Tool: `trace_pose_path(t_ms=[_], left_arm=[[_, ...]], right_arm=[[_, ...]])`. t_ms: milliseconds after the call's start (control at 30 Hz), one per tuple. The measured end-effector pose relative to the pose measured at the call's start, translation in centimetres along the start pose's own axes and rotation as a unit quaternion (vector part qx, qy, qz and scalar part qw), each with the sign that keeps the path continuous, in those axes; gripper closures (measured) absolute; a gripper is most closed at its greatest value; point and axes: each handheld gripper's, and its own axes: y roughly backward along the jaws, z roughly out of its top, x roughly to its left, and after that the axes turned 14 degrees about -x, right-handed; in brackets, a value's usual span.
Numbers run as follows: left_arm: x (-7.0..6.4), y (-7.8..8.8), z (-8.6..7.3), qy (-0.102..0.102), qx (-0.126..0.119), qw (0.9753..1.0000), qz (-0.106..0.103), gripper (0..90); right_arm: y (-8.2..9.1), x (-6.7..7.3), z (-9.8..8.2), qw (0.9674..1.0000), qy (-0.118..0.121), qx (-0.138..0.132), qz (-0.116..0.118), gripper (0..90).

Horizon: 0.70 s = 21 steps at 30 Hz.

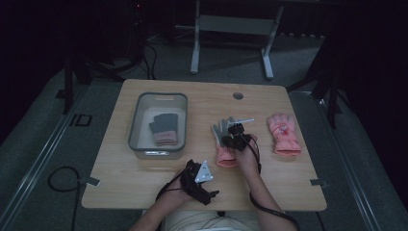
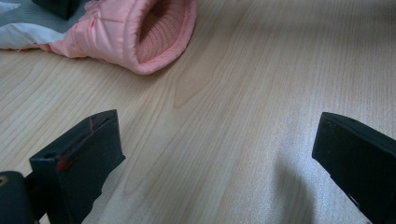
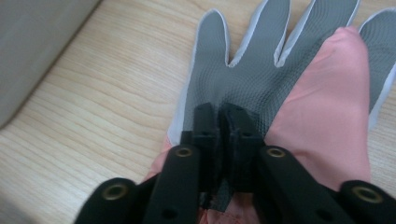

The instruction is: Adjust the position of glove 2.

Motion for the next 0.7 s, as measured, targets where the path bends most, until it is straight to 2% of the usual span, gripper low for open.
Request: trace_pose_path(t_ms=[33,67,167,233,267,333,433,500,567,600,633,700], left_arm=[[0.0,0.0,-0.1,0.0,0.001,1.0,-0.001,1.3],[0.0,-0.1,-0.1,0.0,0.002,1.0,0.0,1.3],[0.0,-0.1,-0.1,-0.003,0.004,1.0,0.0,1.2],[0.0,-0.1,-0.2,-0.001,0.005,1.0,-0.002,1.3],[0.0,-0.1,-0.2,-0.001,0.005,1.0,-0.002,1.3],[-0.1,-0.1,-0.2,0.0,0.004,1.0,-0.001,1.3],[-0.1,-0.1,-0.1,-0.001,0.006,1.0,-0.002,1.3],[-0.1,-0.2,-0.2,0.005,0.001,1.0,-0.003,1.3],[0.0,-0.1,-0.2,0.008,-0.001,1.0,-0.004,1.3],[0.0,-0.1,-0.2,0.007,-0.001,1.0,-0.004,1.3],[0.0,-0.1,-0.3,0.006,0.0,1.0,-0.005,1.3],[0.0,-0.1,-0.3,0.004,0.001,1.0,-0.003,1.3]], right_arm=[[0.9,-0.1,0.6,0.9998,0.0,-0.017,0.006,76.3],[0.9,-0.1,0.6,0.9998,0.0,-0.017,0.006,76.3],[2.4,-0.4,1.3,0.9992,0.0,-0.036,0.016,73.1],[4.2,-1.6,2.1,0.9983,0.002,-0.056,0.016,71.3],[4.2,-1.6,2.1,0.9983,0.002,-0.056,0.016,71.3],[5.6,-2.9,2.6,0.9977,0.004,-0.066,0.014,69.7],[7.5,-5.3,3.1,0.9971,0.013,-0.075,-0.004,68.0],[7.9,-5.8,3.2,0.9969,0.012,-0.078,-0.007,68.0],[8.7,-7.3,3.3,0.9963,0.01,-0.084,-0.017,68.2],[9.4,-8.7,3.2,0.9961,0.009,-0.086,-0.019,68.2],[9.4,-8.7,3.2,0.9961,0.009,-0.086,-0.019,68.2],[10.1,-9.9,3.1,0.9955,0.009,-0.09,-0.026,68.0]])
